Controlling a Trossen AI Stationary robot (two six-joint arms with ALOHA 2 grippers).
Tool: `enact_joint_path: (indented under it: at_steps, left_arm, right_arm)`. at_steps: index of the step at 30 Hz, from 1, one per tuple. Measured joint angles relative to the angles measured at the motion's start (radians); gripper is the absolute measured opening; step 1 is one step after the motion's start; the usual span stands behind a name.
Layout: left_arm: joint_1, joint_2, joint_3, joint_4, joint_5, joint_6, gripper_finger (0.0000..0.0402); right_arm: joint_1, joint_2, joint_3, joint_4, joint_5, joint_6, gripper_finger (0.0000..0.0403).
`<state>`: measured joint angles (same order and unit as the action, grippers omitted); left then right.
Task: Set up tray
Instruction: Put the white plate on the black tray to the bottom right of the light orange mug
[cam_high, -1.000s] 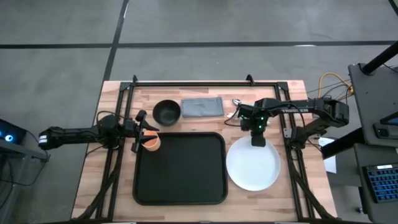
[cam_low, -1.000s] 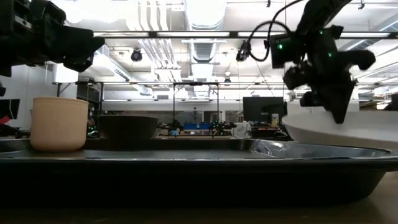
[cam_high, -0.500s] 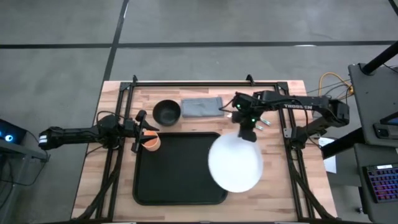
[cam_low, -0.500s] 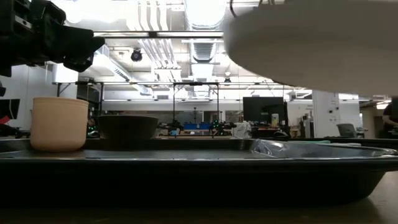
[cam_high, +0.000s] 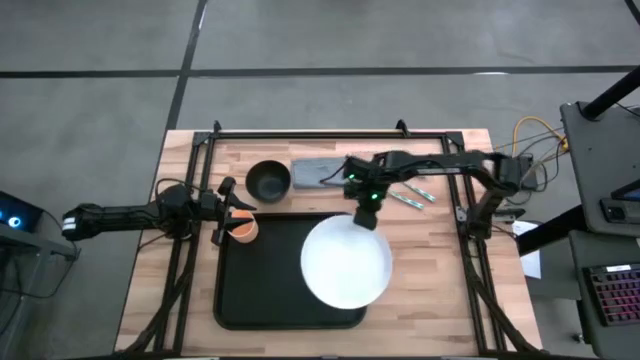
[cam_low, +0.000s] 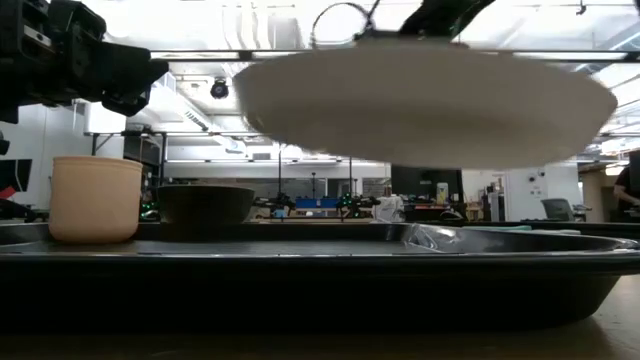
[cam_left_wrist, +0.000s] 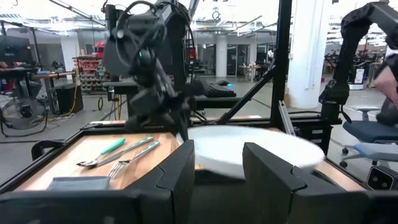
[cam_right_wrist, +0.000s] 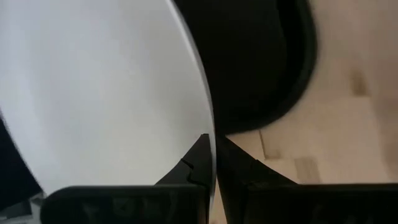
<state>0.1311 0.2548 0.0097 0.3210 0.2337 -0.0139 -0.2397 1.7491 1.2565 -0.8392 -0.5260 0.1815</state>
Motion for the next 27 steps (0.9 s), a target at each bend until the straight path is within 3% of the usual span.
enact_joint_path:
  at_steps: [12, 27]
  left_arm:
    - [0.000, 0.000, 0.000, -0.001, 0.000, -0.007, 0.0119]
    - [0.000, 0.007, 0.000, -0.006, 0.000, -0.017, 0.0119]
  right_arm:
    - [0.033, 0.297, 0.253, 0.008, 0.018, 0.041, 0.0009]
    - [0.080, 0.450, 0.459, 0.055, -0.006, 0.235, 0.0009]
